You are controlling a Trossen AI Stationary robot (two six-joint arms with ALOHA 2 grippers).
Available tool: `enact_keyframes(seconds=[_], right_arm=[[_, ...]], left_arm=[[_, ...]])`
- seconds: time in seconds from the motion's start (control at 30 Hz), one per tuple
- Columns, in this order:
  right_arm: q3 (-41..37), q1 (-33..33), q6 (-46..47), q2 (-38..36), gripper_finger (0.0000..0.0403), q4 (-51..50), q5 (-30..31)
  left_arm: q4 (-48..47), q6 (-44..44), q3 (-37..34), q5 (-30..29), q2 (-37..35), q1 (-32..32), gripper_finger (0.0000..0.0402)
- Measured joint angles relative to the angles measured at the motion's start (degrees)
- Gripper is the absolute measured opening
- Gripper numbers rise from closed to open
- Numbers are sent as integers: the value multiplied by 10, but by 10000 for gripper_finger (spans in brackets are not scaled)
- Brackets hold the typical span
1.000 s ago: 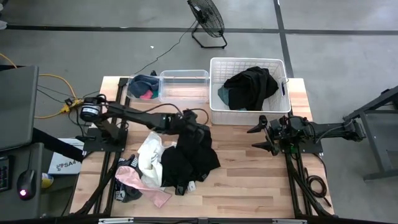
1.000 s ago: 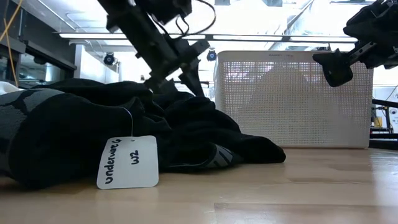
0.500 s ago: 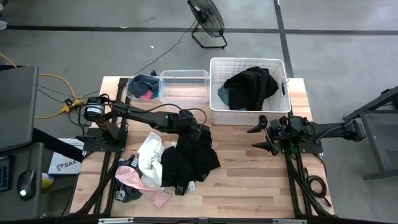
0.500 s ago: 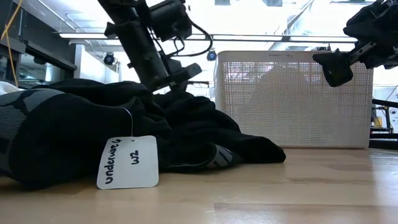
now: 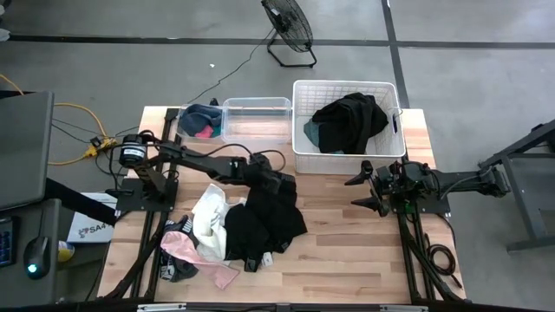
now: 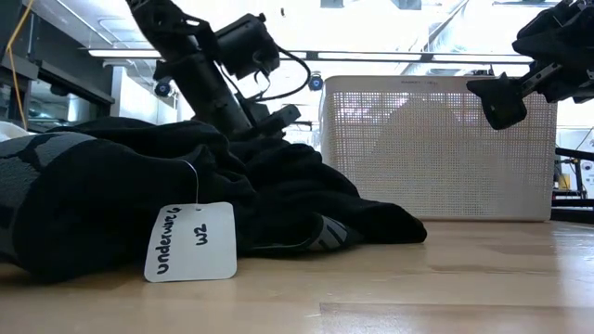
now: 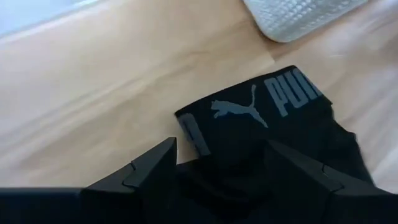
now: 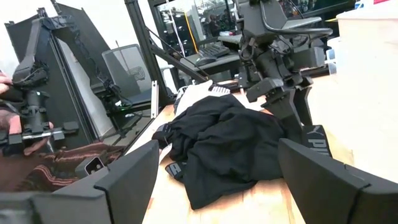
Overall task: Pick & Place Cloths
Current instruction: Put the top black boxer into the right transparent bin
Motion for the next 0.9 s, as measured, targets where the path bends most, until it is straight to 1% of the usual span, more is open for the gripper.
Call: enact_keyframes(seconds=[0.13,0.2,0.27,0.43,0.53,0.63,0.77,0.9], right_arm=[[0,0,0,0,318,0,0],[0,0,0,0,318,0,0],[0,0,0,0,318,0,0],[0,0,0,0,318,0,0],[0,0,0,0,318,0,0],[0,0,0,0,318,0,0],[0,0,0,0,318,0,0],[0,0,0,0,318,0,0]], left_arm=[[65,0,-26,15,0,0,233],[85,0,-38,24,0,0,241],[113,0,-48,25,-2,0,257],[144,0,-71,33,-11,9,312],[153,0,-74,52,-11,16,330],[167,9,-74,54,-2,22,330],[215,22,-73,57,14,23,318],[219,26,-74,57,25,23,308]])
